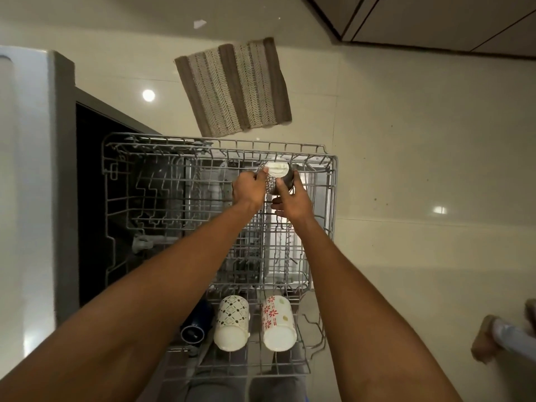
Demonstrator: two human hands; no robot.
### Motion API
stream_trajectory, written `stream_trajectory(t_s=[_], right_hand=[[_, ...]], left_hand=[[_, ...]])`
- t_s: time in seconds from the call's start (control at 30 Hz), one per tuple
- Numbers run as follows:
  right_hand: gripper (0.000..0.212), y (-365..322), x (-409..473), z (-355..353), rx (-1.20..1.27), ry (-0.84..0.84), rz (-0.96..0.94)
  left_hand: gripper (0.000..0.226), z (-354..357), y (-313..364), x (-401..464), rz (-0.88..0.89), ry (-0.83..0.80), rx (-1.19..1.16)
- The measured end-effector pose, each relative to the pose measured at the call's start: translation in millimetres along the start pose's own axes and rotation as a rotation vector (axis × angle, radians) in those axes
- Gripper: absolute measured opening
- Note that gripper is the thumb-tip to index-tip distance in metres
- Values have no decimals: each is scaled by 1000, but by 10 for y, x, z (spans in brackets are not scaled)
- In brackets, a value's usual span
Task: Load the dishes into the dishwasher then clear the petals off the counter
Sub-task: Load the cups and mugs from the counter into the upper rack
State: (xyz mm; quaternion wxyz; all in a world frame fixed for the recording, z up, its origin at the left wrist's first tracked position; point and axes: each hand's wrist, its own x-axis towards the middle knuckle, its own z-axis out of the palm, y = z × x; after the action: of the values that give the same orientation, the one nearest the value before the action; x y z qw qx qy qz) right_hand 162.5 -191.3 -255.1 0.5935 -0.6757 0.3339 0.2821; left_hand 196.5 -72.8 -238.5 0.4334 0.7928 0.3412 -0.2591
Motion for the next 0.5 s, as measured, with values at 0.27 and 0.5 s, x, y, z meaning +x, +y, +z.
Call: stream_trajectory(t_s=[0.27,0.5], right_hand=[[75,-20,-62,33,-15,-31,2],[71,-11,-489,-21,-332,94,-83]], left_hand=[[47,-24,61,-260,21,143,56],[28,-305,-70,-679,-75,45,-74]])
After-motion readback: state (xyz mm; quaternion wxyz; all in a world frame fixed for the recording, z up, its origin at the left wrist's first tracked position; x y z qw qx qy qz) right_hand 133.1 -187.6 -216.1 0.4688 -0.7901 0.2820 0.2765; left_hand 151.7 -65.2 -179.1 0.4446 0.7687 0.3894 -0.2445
